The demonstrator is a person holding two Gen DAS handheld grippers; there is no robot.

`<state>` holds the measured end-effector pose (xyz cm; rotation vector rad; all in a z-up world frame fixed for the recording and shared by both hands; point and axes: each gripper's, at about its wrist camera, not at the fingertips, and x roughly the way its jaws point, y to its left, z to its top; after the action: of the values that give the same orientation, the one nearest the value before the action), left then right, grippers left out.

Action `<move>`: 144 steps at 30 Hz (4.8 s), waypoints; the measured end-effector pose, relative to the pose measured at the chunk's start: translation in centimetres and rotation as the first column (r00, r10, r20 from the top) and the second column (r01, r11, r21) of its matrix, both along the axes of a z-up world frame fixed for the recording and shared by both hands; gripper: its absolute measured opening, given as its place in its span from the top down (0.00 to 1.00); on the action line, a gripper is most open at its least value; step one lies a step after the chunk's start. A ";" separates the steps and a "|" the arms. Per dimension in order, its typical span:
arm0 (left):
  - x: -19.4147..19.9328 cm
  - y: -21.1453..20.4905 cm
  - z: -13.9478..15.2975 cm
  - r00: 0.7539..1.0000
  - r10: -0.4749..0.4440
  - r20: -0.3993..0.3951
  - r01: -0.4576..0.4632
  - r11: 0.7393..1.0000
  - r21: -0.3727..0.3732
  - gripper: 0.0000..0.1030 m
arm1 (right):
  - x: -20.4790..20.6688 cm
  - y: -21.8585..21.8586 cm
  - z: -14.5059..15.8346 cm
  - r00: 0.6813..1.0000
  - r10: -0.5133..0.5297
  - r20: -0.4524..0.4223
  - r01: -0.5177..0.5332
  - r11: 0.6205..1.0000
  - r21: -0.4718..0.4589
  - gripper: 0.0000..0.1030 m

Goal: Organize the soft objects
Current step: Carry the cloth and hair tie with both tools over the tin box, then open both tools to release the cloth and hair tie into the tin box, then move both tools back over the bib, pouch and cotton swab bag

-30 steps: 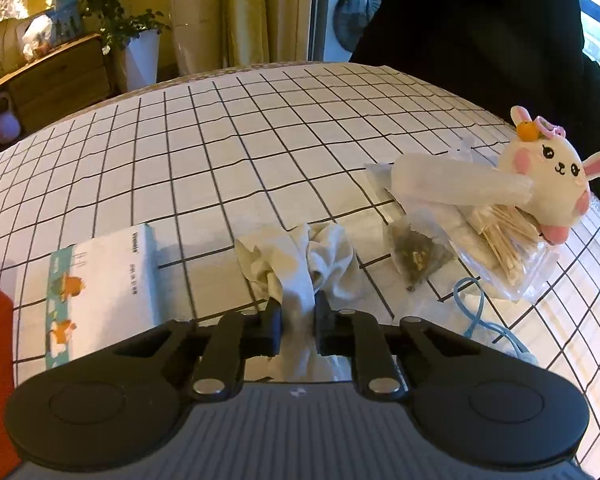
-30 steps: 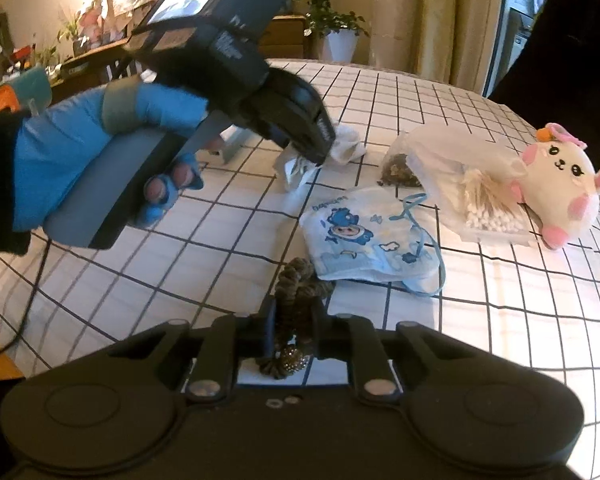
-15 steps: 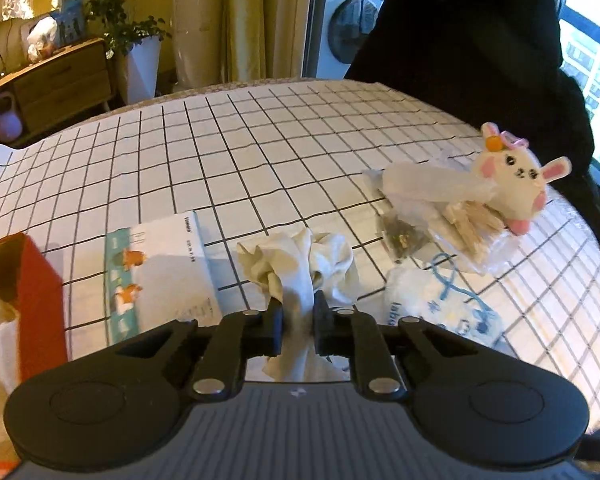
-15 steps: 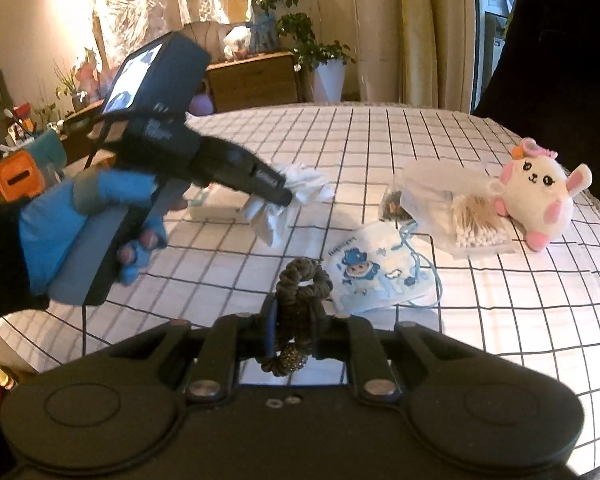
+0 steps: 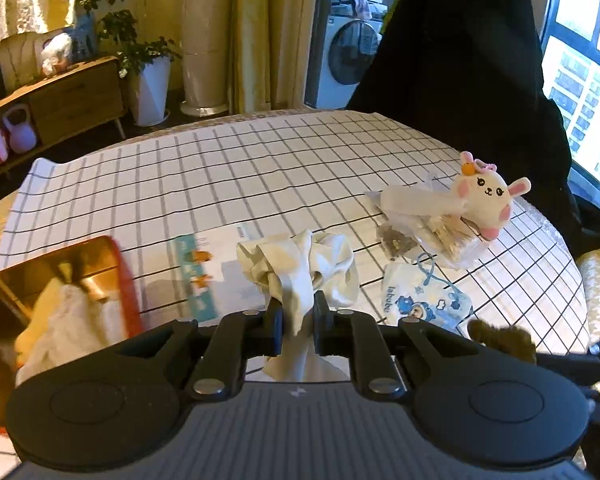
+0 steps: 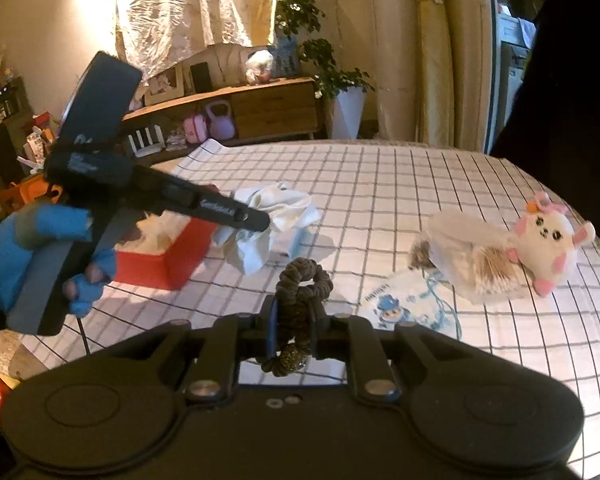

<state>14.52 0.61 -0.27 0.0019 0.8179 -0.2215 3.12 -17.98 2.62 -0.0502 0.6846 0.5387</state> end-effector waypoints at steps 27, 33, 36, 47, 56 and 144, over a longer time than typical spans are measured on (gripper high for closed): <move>-2.3 17.4 2.4 0.953 0.301 0.041 -0.301 0.953 0.012 0.87 | 4.2 15.6 2.7 0.967 0.254 0.037 -0.253 0.967 -0.025 0.86; -0.9 19.5 0.9 0.939 0.341 0.046 -0.343 0.938 0.054 0.87 | 5.8 18.6 1.5 0.964 0.265 0.032 -0.263 0.963 -0.056 0.85; 0.1 20.5 0.1 0.932 0.360 0.043 -0.362 0.929 0.076 0.87 | 6.7 20.1 0.6 0.964 0.266 0.020 -0.264 0.962 -0.074 0.85; 4.1 22.4 -3.3 0.937 0.350 -0.021 -0.346 0.933 0.098 0.87 | 9.6 24.5 -2.9 0.964 0.263 -0.029 -0.264 0.951 -0.163 0.85; 5.9 21.8 -5.5 0.945 0.319 -0.072 -0.311 0.944 0.109 0.87 | 10.4 26.1 -5.9 0.959 0.266 -0.094 -0.281 0.935 -0.217 0.85; -2.3 -3.2 1.2 0.967 -0.089 0.237 0.125 0.982 -0.141 0.00 | 1.3 -6.7 0.4 0.995 -0.088 0.044 0.090 0.995 -0.041 0.04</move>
<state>12.27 -2.59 0.93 -0.0729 0.5685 -0.3799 4.40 -24.69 2.97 -0.0703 0.6536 0.4361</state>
